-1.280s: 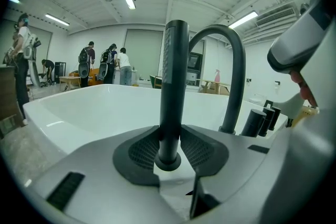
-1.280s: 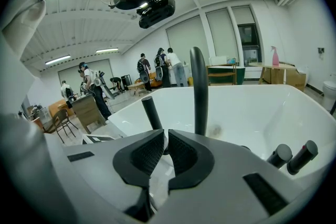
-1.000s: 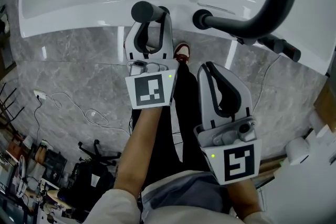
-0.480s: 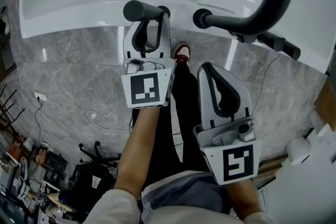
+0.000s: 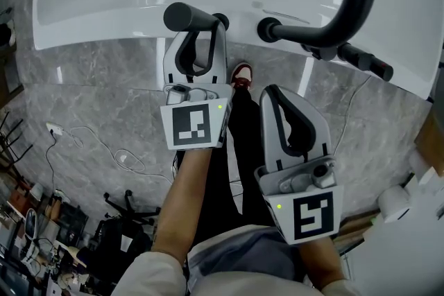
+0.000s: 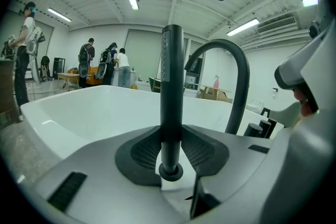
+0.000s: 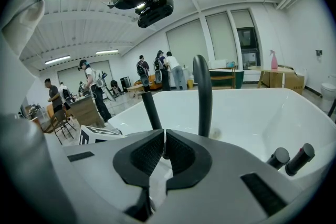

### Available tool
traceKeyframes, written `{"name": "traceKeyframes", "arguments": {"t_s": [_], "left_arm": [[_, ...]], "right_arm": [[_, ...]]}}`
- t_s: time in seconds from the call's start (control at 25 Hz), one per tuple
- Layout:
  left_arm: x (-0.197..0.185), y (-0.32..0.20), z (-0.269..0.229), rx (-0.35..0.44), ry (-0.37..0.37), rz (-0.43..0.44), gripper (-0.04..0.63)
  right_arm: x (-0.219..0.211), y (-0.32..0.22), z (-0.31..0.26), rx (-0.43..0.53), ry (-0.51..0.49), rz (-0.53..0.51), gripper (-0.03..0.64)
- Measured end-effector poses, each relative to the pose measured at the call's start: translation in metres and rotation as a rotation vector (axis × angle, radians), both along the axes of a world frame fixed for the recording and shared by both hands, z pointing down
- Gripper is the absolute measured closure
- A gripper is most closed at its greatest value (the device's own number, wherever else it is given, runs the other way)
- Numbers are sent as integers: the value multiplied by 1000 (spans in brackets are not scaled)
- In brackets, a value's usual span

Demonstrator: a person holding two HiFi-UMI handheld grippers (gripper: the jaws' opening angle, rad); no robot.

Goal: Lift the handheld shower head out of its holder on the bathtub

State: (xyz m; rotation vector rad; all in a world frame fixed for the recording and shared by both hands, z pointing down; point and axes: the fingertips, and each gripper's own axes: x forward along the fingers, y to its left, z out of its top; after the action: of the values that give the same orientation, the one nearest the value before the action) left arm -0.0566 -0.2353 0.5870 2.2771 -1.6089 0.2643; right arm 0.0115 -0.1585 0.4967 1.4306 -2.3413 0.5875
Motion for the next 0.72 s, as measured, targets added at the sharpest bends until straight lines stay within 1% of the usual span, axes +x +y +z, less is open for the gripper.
{"name": "traceKeyframes", "arguments": {"t_s": [0.16, 0.24, 0.52, 0.72], "left_arm": [[-11, 2, -8, 40, -11, 1, 480], [-12, 5, -12, 48, -13, 3, 480], [-5, 8, -33, 17, 26, 2, 480], [-15, 11, -44, 66, 13, 2, 480]], "right_arm": [[-3, -4, -7, 12, -5, -2, 595], [-3, -5, -9, 14, -7, -5, 595], [-3, -9, -14, 23, -9, -9, 595], [-7, -14, -24, 44, -10, -11, 595]]}}
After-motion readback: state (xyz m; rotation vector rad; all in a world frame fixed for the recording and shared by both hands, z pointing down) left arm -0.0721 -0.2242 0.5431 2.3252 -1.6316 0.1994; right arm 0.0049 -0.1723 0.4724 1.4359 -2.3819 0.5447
